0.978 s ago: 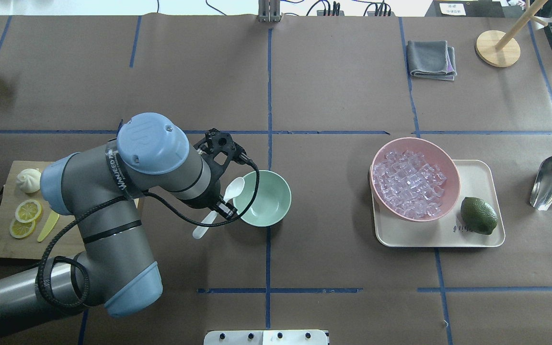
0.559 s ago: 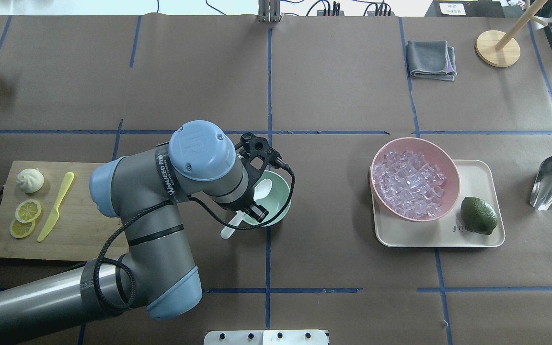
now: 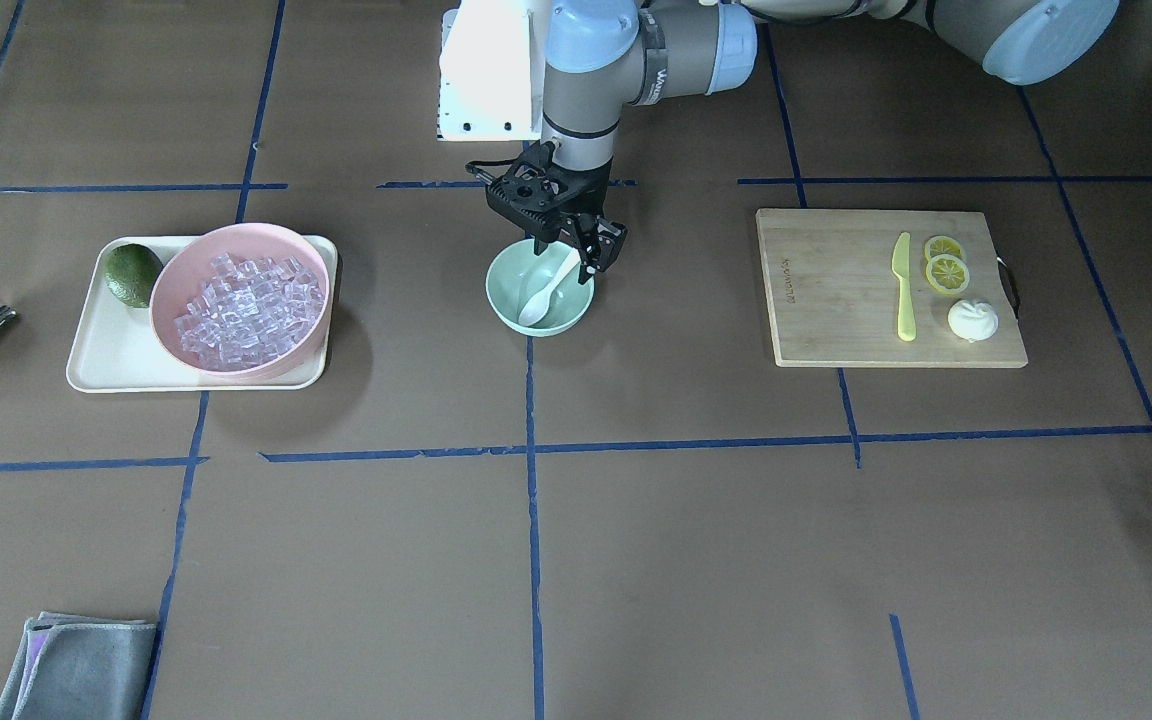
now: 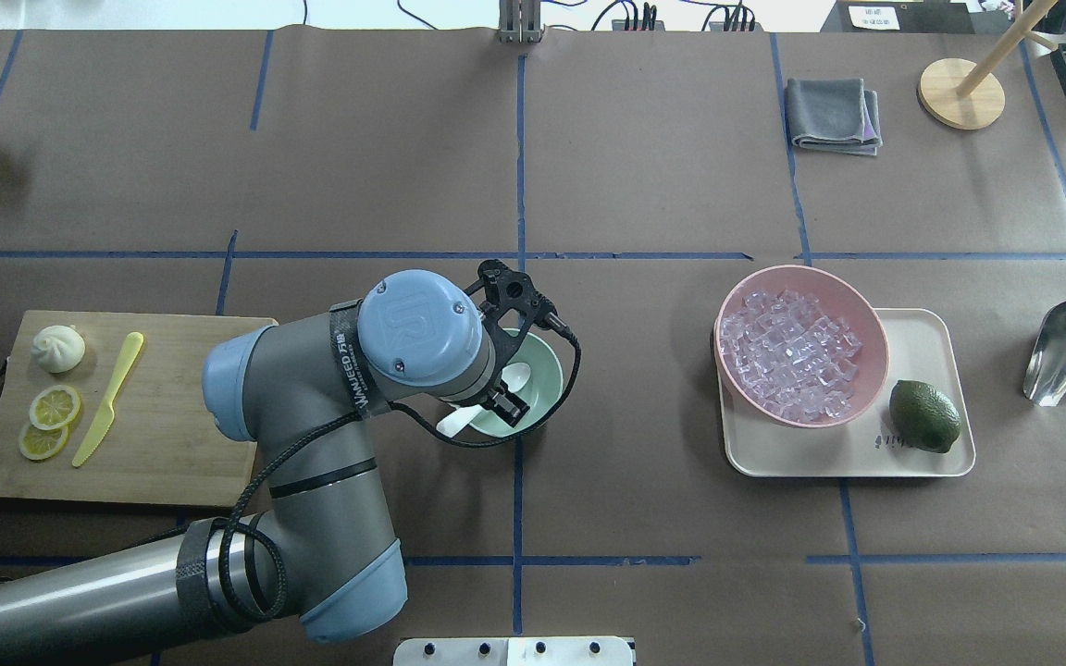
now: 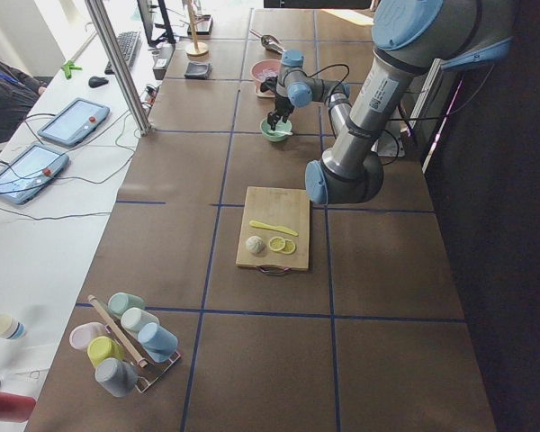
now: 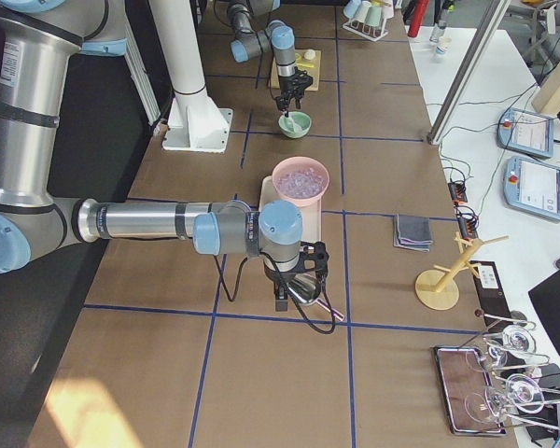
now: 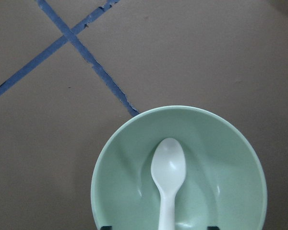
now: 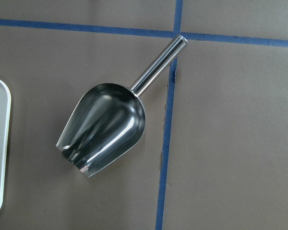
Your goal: Put spoon and ice into bowl
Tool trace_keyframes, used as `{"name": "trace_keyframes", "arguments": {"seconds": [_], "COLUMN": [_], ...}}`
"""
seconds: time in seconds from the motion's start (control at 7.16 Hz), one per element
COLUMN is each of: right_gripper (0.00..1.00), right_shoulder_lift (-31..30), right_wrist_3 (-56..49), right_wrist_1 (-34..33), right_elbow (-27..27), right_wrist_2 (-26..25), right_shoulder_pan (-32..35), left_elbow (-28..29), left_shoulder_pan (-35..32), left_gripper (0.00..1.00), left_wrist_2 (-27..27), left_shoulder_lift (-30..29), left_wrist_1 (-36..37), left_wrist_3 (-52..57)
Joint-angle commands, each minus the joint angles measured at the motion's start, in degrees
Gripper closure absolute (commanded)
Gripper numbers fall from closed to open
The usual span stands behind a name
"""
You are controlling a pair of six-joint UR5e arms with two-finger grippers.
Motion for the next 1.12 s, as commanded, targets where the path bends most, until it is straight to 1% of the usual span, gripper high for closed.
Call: {"name": "trace_keyframes", "arguments": {"seconds": [0.0,0.14,0.28,0.42,0.56,0.7,0.84,0.98], "right_gripper": [0.0,0.0,0.0,0.0,0.0,0.0,0.0,0.0], "right_shoulder_lift": [0.3,0.6,0.4,0.4,0.6,0.7,1.0,1.6], "right_wrist_3": [-0.2,-0.7,-0.3,-0.2,-0.1,0.0,0.2,0.4], "right_wrist_1": [0.2,0.9,4.2,4.6,4.5,4.6,4.7,4.7], "right_elbow": [0.0,0.2,0.1,0.1,0.2,0.3,0.3,0.3], "right_wrist_2": [-0.2,-0.2,-0.1,0.0,0.0,0.2,1.2,3.1], "right_shoulder_pan": [-0.1,-0.1,-0.1,-0.1,-0.2,-0.3,-0.6,-0.9], "left_elbow": [-1.7,-4.3,-7.5,-11.6,-15.3,-17.2,-18.3,-20.3], "left_shoulder_pan": [-0.2,-2.9,-7.0,-10.9,-13.8,-18.1,-23.7,-29.4], "left_gripper": [0.0,0.0,0.0,0.0,0.0,0.0,0.0,0.0], "left_wrist_2": [-0.3,-4.7,-10.6,-14.7,-15.2,-16.4,-20.9,-25.1], "left_shoulder_lift": [0.2,1.5,4.5,9.5,13.6,18.5,23.2,27.8], "left_wrist_1": [2.6,6.1,8.0,9.4,9.5,9.4,8.4,8.7], "left_wrist_3": [0.3,0.4,0.4,0.4,0.4,0.4,0.6,7.5]}}
